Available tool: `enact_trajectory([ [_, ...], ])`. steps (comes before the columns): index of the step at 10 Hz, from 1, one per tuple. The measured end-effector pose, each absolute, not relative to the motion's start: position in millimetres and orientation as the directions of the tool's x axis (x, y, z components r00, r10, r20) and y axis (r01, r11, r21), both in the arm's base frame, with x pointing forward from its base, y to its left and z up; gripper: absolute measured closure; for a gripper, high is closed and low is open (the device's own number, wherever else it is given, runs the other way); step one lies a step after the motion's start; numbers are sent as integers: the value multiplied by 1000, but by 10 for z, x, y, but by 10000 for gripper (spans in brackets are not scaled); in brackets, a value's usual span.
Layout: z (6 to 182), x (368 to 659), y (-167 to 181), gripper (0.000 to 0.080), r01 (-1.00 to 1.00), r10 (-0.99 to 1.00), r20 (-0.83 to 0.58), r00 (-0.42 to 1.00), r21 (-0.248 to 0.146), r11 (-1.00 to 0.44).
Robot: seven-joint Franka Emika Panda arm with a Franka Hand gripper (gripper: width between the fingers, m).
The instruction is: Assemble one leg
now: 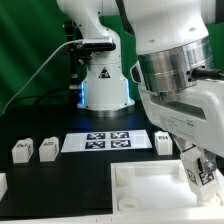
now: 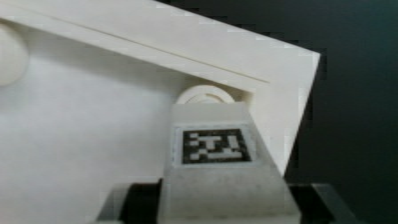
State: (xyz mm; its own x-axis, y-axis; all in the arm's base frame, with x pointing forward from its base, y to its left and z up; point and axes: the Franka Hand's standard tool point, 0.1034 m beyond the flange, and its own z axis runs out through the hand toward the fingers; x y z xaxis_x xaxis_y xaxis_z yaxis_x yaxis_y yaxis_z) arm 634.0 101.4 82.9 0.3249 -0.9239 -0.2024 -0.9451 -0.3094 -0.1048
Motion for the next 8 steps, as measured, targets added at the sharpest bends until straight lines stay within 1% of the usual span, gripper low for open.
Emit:
enact_trajectory([
  [2, 829, 6340, 1014, 505, -945, -924, -202, 325, -105, -309],
  [3, 837, 6330, 1030, 505, -977, -954, -213, 210, -85, -196],
  [4, 840, 6306, 1120, 505, -998, -974, -222, 53, -55, -42],
  [5, 823, 6297, 1226, 505, -998, -973, -229, -37, -39, 47],
  [7, 818, 6297, 1319, 505, -977, -949, -237, -206, -8, 214],
  [8, 814, 6295, 1323, 505, -971, -945, -233, -231, -3, 238],
])
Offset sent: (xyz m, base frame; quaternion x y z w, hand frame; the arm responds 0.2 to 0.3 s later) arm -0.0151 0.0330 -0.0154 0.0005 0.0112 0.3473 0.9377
